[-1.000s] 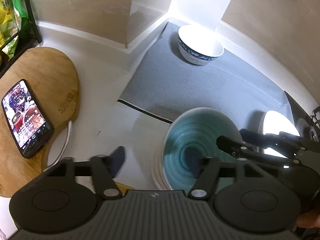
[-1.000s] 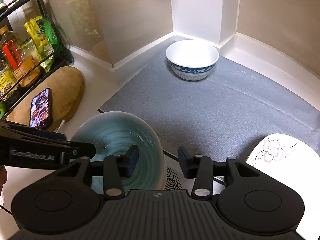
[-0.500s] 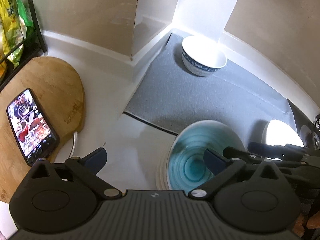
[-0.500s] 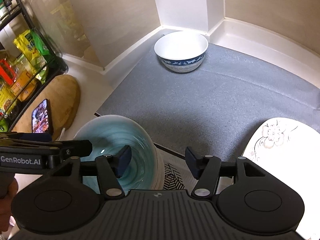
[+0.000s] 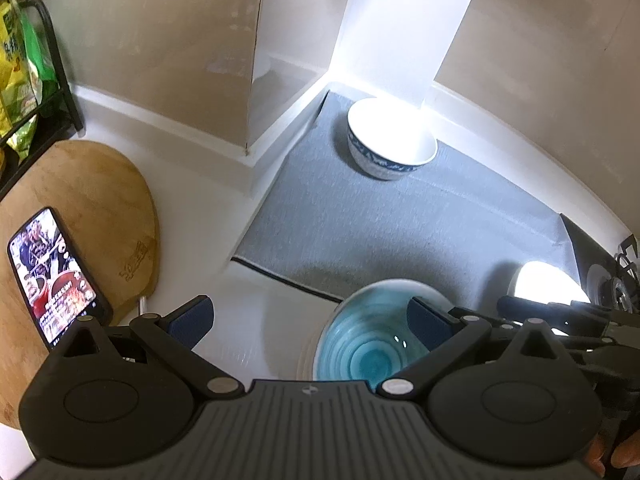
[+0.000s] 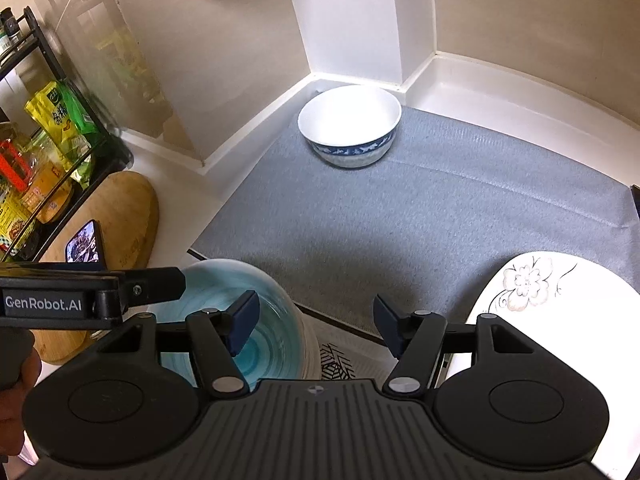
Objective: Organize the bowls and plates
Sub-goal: 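Move both grippers to the blue-rimmed white bowl on the mat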
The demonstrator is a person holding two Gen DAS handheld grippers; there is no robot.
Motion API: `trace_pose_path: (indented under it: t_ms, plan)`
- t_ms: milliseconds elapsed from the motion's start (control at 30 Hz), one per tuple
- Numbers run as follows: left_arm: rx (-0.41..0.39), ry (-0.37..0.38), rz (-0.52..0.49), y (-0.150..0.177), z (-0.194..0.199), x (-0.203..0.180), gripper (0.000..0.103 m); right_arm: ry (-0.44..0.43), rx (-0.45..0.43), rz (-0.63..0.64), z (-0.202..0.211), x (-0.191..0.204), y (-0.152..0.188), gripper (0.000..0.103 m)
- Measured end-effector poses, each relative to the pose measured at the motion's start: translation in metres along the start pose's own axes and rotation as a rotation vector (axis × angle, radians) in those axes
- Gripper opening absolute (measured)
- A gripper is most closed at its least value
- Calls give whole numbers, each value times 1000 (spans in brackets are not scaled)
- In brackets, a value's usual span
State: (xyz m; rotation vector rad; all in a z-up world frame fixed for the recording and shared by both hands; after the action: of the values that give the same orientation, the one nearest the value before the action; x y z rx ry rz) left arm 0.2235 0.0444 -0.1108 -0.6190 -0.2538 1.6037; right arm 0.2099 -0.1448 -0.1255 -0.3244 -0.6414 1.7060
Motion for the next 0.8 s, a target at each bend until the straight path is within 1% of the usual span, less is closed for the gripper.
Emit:
trace_pose_path:
  t_ms: [200,333,800]
  plan:
    - [-28,8,-10,-13,1,-8,103,-6,-25,5,3,-3,-7,68]
    - [-39,14,-18,-20,0,-15,103,9,-42,-4,5,-12,-13,68]
    - [-42,16,-46,-44,-17,-40,103,51,-60,-44,-1,-46,-28,68]
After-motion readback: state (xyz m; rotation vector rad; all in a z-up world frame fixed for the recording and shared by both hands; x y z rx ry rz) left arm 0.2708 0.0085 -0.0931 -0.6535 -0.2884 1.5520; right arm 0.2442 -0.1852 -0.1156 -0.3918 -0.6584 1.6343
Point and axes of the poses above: each gripper's, at about its wrist camera, not at the fingertips, and z roughly against the way its jaws point, x to its left, y to its underside, the point moved 6 cm from there along -z, roughly the way its jaws point, and after that the axes turned 10 degrees about z, right-handed, at the moved point
